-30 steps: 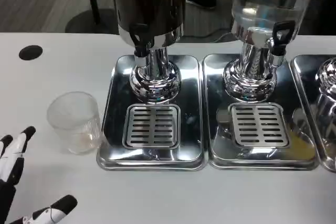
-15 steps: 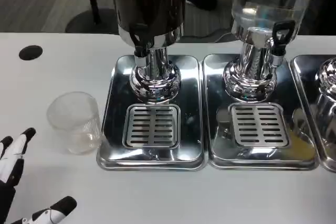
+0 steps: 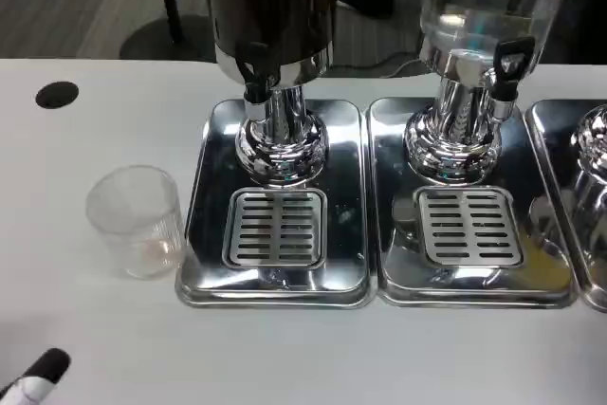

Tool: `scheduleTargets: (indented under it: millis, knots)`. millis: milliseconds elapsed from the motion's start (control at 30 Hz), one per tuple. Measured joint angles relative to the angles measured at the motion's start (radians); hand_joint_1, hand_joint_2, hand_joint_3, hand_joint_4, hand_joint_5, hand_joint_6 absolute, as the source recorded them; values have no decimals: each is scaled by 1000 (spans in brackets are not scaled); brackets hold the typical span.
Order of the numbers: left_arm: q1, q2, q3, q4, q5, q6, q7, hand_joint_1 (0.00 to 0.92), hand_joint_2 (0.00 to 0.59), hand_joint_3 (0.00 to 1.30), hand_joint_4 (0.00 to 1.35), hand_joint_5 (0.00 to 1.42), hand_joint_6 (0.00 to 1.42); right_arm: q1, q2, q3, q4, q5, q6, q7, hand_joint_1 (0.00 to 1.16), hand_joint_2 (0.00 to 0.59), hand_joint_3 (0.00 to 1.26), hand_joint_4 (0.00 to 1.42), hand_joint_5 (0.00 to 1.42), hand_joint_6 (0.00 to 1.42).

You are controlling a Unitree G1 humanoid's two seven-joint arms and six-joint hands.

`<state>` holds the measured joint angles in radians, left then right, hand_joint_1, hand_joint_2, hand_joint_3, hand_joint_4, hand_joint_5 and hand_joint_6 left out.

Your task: Grasp the cup under the faucet to collect the drink, then remove the cup.

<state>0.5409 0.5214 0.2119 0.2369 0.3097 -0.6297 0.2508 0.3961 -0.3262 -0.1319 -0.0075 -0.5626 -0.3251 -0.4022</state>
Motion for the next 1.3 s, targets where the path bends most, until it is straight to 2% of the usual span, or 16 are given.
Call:
scheduleTargets:
  millis: [133, 267, 667, 1167, 1300]
  knots:
    - [-42, -2, 14, 67, -106, -17, -60, 31, 41, 0, 0, 0, 0, -1, 0, 0, 0, 1, -1, 0, 662, 564, 387, 290, 220, 193]
    - [-75, -13, 24, 98, -147, -20, -92, 62, 41, 0, 0, 0, 0, -1, 0, 0, 0, 1, -2, 0, 661, 564, 387, 290, 220, 194]
    - [-138, -37, 48, 99, -147, 4, -106, 128, 44, 0, 0, 0, 0, 1, 1, 0, 0, 2, -13, 0, 658, 564, 393, 290, 220, 197]
    - [-272, -55, 40, 162, -141, 120, -126, 145, 53, 0, 0, 0, 0, 2, 1, -1, 2, 10, -32, 0, 662, 570, 395, 290, 220, 181]
    - [-307, -55, 24, 174, -105, 153, -125, 166, 65, 0, 0, 0, 0, 1, 2, -1, 2, 14, -33, 0, 664, 570, 395, 290, 220, 181]
